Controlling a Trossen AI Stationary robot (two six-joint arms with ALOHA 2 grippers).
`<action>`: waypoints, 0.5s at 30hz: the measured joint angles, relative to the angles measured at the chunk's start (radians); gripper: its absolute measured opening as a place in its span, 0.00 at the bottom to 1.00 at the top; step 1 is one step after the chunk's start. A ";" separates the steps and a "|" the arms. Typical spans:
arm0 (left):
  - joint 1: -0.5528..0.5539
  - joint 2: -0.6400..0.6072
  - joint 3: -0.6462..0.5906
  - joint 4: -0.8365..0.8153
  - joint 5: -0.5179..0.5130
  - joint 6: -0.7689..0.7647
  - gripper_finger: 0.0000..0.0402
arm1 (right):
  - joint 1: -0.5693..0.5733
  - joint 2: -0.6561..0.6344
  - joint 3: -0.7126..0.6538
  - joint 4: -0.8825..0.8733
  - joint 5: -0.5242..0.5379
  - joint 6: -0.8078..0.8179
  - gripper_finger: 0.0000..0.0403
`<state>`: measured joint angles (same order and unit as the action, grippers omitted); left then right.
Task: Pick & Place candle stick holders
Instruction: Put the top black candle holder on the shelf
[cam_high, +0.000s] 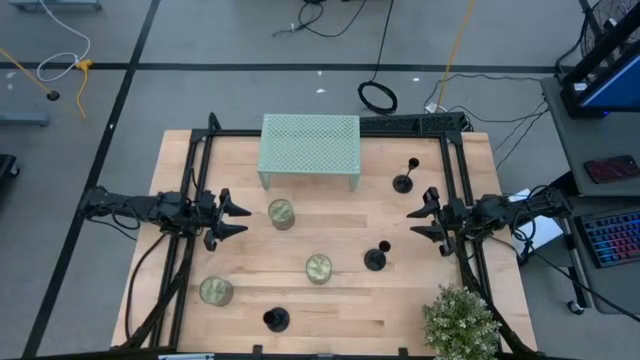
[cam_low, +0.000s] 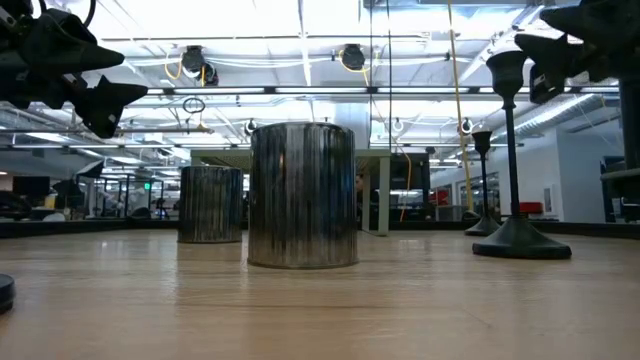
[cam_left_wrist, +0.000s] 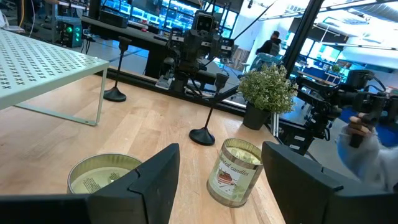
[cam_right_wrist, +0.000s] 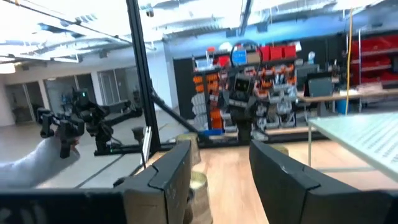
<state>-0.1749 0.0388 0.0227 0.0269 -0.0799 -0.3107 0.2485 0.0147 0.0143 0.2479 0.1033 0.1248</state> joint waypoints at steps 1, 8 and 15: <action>0.000 0.000 0.000 0.000 0.000 0.000 0.58 | 0.000 0.000 0.000 0.012 0.000 0.016 0.39; 0.000 0.000 0.000 0.004 -0.033 0.086 0.58 | 0.000 0.000 0.000 0.055 0.000 0.135 0.39; 0.000 0.000 0.000 0.003 -0.026 0.048 0.58 | 0.000 0.000 0.000 0.071 0.000 0.055 0.39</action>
<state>-0.1749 0.0390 0.0230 0.0303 -0.1054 -0.2627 0.2481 0.0146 0.0143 0.3191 0.1032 0.1795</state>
